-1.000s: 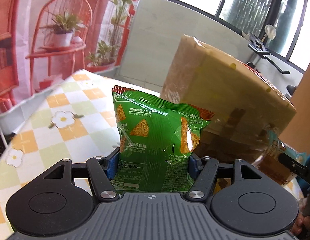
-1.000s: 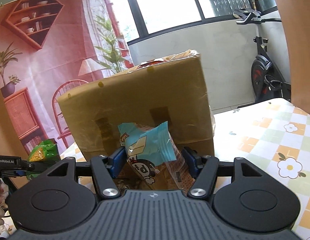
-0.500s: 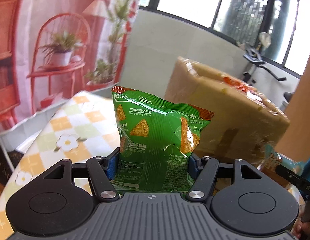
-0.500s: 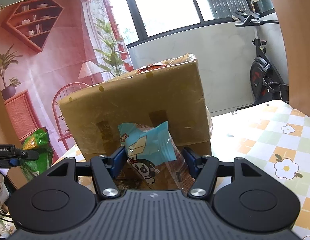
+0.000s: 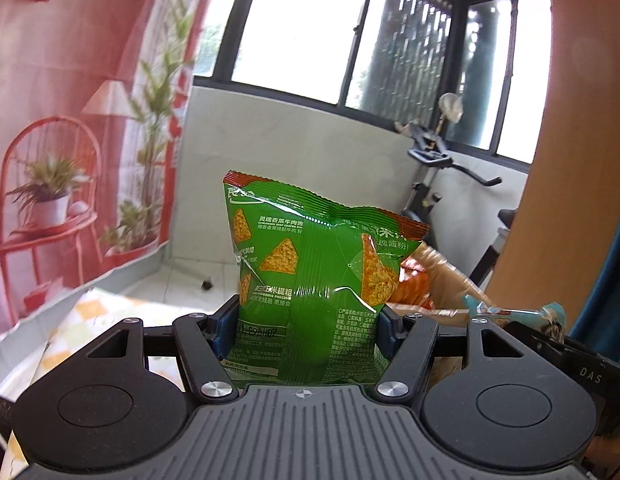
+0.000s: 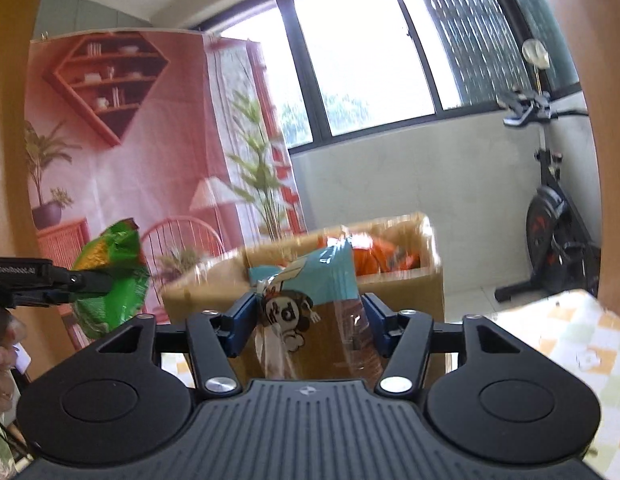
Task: Organize snacks
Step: 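Lift the green bag and panda bread bag and carry them over the box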
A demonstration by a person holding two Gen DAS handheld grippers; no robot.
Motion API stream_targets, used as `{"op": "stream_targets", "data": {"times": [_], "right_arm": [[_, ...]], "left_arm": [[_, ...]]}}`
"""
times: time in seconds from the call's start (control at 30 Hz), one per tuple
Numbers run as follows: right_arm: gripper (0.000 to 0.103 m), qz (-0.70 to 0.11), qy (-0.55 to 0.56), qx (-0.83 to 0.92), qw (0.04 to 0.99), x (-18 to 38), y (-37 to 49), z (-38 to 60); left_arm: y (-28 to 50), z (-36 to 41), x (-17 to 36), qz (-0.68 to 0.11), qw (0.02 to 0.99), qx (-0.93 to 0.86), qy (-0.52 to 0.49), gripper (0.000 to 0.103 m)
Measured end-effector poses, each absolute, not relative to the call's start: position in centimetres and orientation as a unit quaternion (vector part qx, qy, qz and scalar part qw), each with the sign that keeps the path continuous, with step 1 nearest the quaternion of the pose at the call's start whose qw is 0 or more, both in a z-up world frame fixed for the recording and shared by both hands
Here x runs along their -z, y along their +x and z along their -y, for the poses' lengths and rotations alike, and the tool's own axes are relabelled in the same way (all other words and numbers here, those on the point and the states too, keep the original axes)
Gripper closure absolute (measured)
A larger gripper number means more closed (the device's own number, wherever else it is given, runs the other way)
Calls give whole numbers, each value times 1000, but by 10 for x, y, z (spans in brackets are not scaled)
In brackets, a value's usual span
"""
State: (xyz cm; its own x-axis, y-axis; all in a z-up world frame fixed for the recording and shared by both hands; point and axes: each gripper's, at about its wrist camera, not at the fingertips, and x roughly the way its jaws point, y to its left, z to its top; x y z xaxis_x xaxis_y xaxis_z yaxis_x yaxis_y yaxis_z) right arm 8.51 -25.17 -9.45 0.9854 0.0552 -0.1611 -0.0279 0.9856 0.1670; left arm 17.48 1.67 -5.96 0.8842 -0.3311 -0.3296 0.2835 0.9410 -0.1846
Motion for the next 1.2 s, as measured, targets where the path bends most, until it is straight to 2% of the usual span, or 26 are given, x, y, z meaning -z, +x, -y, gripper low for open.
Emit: {"op": "stream_targets", "data": {"times": [0.03,0.17,0.9,1.2], "right_arm": [[51,-79,83,-21,993,91,86,253],[53,-74,83,-21,994,80,94,257],[53,-37,71,-67,994,28,158,278],[54,-103,111,-126,980,43,227,286]], "left_arm": [[178,-14,59,-179,968,163,-65,35],[191,-4,59,-180,967,170,-57,35],[234,5,45,-172,964,192,-64,35],[267,19,49,-184,964,185,-52,35]]}}
